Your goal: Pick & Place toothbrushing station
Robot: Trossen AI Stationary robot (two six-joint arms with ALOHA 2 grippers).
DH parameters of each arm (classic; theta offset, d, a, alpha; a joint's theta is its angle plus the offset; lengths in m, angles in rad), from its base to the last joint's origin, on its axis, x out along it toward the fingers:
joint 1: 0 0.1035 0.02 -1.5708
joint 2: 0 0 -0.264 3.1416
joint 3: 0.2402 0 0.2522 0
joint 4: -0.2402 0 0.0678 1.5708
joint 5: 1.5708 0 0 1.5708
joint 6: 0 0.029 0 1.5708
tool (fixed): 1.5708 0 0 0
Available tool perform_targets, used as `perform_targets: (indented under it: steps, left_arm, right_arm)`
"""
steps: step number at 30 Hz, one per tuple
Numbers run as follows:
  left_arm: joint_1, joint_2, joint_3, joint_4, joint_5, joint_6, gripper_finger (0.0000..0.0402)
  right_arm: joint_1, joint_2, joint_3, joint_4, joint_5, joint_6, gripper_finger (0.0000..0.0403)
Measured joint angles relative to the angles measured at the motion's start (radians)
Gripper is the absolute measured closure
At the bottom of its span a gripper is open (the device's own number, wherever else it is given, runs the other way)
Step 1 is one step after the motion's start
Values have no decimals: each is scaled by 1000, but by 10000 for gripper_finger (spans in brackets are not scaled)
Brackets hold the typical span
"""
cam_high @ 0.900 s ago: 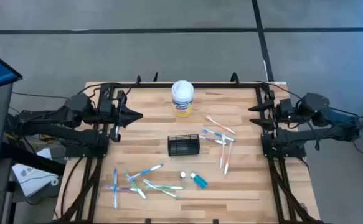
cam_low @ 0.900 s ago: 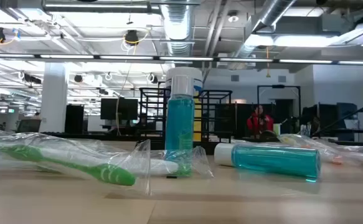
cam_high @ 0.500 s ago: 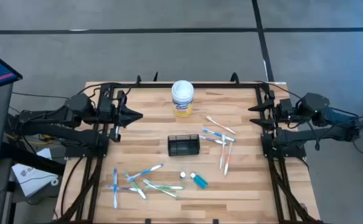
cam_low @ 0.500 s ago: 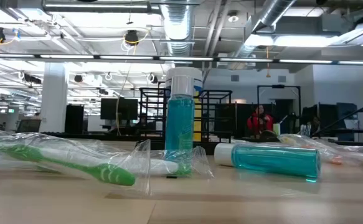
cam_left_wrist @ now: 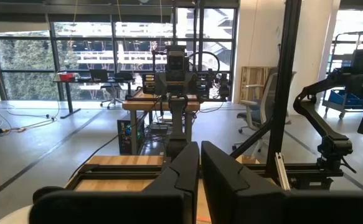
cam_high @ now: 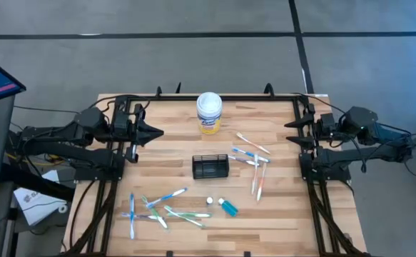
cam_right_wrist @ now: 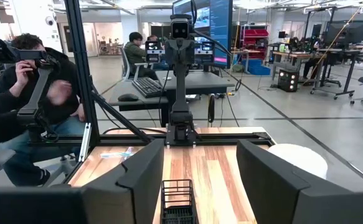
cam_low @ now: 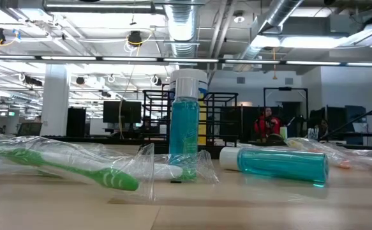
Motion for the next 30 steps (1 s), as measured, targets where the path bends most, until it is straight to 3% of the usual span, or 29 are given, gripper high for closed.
perform_targets:
  steps: [19,25,30]
  left_arm:
    - [0,0,0,0,0,0,389]
    - [0,0,0,28,0,0,389]
    - [0,-1,0,51,0,0,389]
  right_arm:
    - [0,0,0,0,0,-2,211]
    - [-1,0,0,-11,0,-207,209]
    - [-1,0,0,-11,0,-217,211]
